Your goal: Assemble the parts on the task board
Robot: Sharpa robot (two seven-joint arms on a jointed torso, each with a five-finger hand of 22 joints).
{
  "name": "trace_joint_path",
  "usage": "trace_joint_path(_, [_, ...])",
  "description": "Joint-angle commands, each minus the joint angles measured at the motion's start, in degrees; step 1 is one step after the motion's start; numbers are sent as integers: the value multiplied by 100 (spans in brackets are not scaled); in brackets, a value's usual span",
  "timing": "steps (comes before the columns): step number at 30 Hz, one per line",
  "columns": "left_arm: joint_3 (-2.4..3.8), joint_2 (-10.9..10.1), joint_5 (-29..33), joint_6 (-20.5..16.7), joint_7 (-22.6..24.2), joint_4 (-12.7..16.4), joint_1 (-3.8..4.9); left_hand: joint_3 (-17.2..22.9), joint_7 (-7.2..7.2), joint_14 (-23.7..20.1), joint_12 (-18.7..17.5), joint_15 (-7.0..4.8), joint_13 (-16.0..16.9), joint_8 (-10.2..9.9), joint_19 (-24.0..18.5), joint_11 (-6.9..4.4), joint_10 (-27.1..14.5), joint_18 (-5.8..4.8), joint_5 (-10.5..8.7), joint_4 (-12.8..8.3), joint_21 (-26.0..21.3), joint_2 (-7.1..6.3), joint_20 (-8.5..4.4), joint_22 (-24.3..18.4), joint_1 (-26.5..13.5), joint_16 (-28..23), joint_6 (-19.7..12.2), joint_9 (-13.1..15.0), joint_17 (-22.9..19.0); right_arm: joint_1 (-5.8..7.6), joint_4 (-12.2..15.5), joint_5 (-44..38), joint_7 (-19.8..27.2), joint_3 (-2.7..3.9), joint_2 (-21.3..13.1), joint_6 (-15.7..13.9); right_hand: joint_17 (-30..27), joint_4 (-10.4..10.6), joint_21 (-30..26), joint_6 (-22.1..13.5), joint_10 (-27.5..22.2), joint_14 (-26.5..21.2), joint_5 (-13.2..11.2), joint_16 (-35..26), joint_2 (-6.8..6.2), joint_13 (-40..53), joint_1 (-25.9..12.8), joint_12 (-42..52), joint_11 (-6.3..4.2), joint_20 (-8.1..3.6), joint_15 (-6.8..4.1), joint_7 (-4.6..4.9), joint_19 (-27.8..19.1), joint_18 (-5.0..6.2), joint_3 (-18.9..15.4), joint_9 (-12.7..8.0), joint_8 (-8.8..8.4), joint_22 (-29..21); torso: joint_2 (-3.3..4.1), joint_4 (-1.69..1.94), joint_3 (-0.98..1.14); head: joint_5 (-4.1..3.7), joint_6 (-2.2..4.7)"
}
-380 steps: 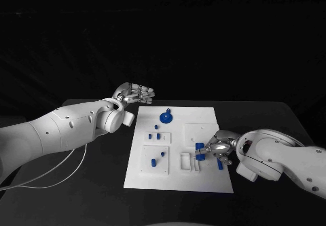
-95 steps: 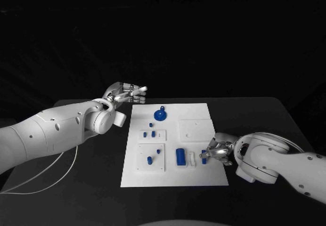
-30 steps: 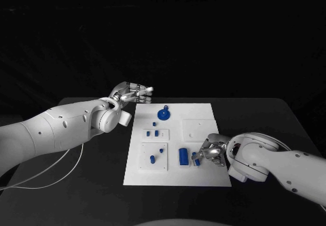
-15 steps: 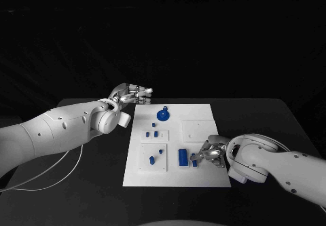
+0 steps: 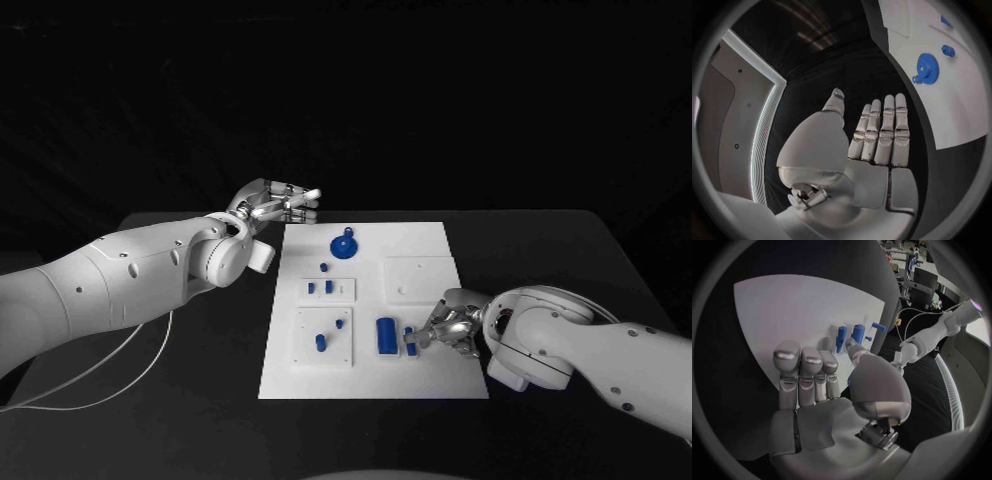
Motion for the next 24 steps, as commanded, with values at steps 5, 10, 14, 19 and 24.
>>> trace_joint_path(5, [3,0,36,67,40,8,-6,-3,6,-41,1,10,6,-12,19,25,-25,-89,-19,29,22,-17,-12,-10,31,-17,-36,2,-13,-18,56,44,90,0,-70,156,13,-181,22,54,6,17,-12,-40,-79,10,285,-2,21,2,-29,-14,309,61,-12,14,-18,-6,0,-2,-2,10,12])
trace_joint_path(10, [3,-2,36,68,39,9,-7,-3,6,-41,1,10,6,-12,19,25,-25,-89,-19,29,22,-17,-12,-10,31,-17,-36,2,-13,-34,54,49,107,0,-85,202,21,-397,25,64,11,16,-11,-41,16,16,484,4,16,0,-32,-20,308,55,-52,0,-21,-3,1,2,-5,-3,19])
trace_joint_path(14, [3,-3,36,67,34,7,-7,-3,6,-41,1,10,6,-12,19,25,-25,-89,-19,29,22,-17,-12,-10,31,-17,-36,2,-13,-46,47,50,102,0,-78,214,30,-567,25,77,12,17,-9,-49,130,17,439,-6,10,-4,-34,-23,311,46,-199,-58,-19,-1,3,5,-4,4,-18])
trace_joint_path(19, [3,1,36,76,28,7,-8,-5,5,-40,1,11,7,-11,20,25,-22,-87,-6,-5,23,45,-9,-17,73,-18,-28,2,-15,-52,23,-1,75,0,-55,199,39,-599,23,98,17,20,-12,-51,146,23,426,-2,9,-6,-36,-35,308,45,-189,-73,-17,1,0,11,-10,-11,-19])
trace_joint_path(24, [3,1,36,78,29,7,-9,-33,4,-43,1,12,7,-12,18,25,-21,-81,0,-48,25,70,-5,-21,70,-18,-26,2,-1,-66,-35,-87,51,-1,-10,144,47,-725,29,123,27,22,-12,-54,250,27,441,1,-4,-14,-45,-52,311,35,-177,-61,-19,4,1,5,-11,-7,-21])
